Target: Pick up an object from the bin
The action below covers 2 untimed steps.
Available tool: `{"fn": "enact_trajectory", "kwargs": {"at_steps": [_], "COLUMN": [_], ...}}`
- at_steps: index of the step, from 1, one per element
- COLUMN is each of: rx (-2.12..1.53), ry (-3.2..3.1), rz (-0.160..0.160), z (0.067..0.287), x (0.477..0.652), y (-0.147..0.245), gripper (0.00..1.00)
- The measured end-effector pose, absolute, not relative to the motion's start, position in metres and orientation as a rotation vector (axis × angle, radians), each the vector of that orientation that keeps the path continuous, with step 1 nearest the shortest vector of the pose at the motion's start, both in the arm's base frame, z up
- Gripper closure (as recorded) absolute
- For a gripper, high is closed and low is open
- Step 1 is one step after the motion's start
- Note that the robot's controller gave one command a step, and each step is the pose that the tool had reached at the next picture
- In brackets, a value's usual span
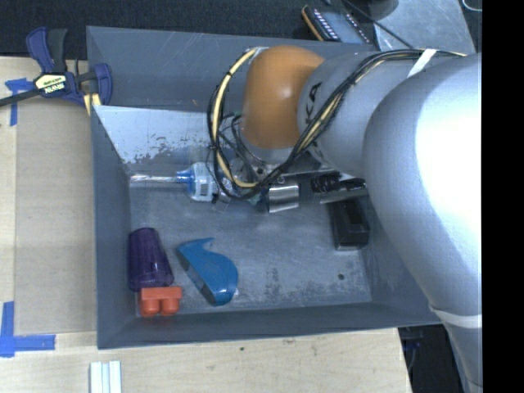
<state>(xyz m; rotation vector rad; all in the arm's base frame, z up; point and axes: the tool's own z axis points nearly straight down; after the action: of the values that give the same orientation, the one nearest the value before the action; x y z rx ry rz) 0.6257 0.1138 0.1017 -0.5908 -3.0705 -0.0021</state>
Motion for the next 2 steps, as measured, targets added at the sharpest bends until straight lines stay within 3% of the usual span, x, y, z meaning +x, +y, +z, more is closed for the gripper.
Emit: {"fn": "enact_trajectory", "kwargs": {"at_steps": [1, 2], "rx": [-0.589, -0.552], "ry": [-3.071, -3.086], "rz": [-0.002, -0.007], "z": [0.102, 0.146], "x": [0.626, 0.615], "y": [0.114, 0.117], "gripper": [1.00, 0.00]}}
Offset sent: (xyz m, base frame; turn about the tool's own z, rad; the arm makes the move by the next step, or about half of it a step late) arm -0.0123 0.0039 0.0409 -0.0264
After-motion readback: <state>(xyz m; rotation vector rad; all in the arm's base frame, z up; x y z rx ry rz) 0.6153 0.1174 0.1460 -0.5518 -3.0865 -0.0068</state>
